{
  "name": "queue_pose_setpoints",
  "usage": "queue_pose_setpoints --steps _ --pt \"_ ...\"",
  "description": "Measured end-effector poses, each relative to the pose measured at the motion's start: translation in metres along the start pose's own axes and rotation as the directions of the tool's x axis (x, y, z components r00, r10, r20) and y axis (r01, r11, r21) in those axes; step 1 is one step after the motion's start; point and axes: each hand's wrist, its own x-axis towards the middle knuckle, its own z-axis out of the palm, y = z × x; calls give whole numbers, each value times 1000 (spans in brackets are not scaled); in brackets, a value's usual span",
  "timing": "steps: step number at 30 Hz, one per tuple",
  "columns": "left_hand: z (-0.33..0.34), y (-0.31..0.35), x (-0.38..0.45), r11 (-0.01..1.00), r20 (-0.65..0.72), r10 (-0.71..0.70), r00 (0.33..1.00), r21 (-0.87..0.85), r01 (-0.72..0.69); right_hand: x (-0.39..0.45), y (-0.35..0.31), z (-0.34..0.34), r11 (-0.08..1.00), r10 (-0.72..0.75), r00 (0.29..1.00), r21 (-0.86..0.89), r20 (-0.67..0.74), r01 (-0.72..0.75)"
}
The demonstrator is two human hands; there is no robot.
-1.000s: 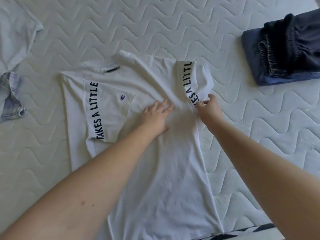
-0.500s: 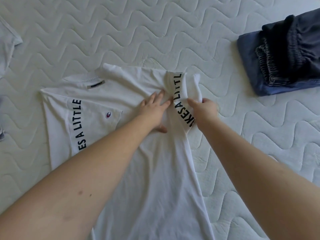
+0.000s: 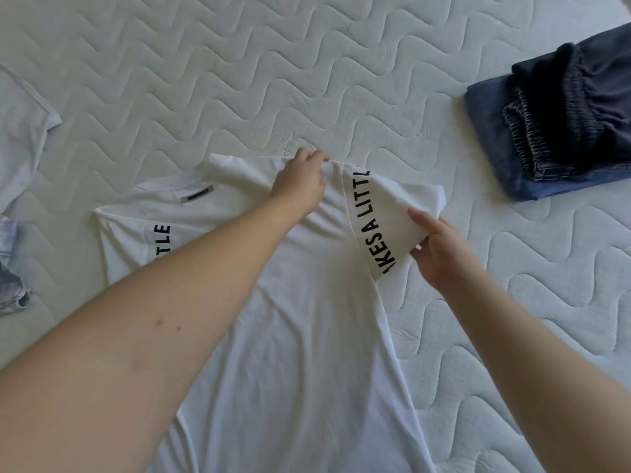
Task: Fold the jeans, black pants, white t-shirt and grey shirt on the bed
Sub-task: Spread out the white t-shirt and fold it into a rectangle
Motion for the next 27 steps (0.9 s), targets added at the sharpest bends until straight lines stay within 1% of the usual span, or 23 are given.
queue_pose_setpoints --steps 1,3,5,6,7,8,10,11,12,13,15,17,19,22,25,26,27 --pt "-3 4 9 998 11 31 999 60 -32 1 -4 1 1000 -25 999 -5 35 25" --pt "-7 20 23 985 99 78 992 146 -92 3 -9 2 998 -52 997 21 59 51" --pt "-7 34 34 985 222 60 973 147 -94 3 -14 2 996 -58 998 67 19 56" --pt "-6 38 38 985 276 38 960 151 -83 3 -16 0 996 -75 997 40 -12 75" --pt "-5 41 41 980 311 16 950 184 -77 2 -18 -2 993 -109 993 -48 -49 107" --pt "-5 43 45 969 325 -1 946 234 -79 2 -19 -6 967 -172 981 -202 -84 153" --pt "-6 46 49 946 316 -31 948 317 -74 1 -20 -17 836 -337 927 -505 -163 215" --pt "-7 49 50 937 311 -46 949 344 -68 2 -20 -24 780 -403 892 -587 -204 218" --pt "-8 52 51 935 311 -60 949 350 -56 3 -18 -31 759 -432 870 -616 -239 208" --pt "-7 55 53 942 304 -62 951 333 -45 5 -16 -36 759 -431 862 -624 -266 187" --pt "-8 58 57 957 284 -26 959 285 -58 10 -9 -42 738 -405 872 -662 -276 133" --pt "-8 60 59 961 280 49 959 247 -121 18 -5 -46 662 -405 895 -735 -187 146" --pt "-8 60 58 959 267 118 956 219 -180 26 -8 -43 525 -419 907 -828 -48 198" --pt "-16 54 50 975 226 167 960 106 -195 39 -18 -29 328 -384 918 -914 101 237" --pt "-26 43 33 982 178 188 966 -45 -183 42 -31 -10 142 -241 950 -961 198 236" --pt "-29 39 26 980 155 186 970 -100 -172 39 -36 -4 90 -178 957 -964 230 249" --pt "-32 34 20 976 134 175 975 -154 -154 34 -39 2 62 -120 956 -959 267 275"
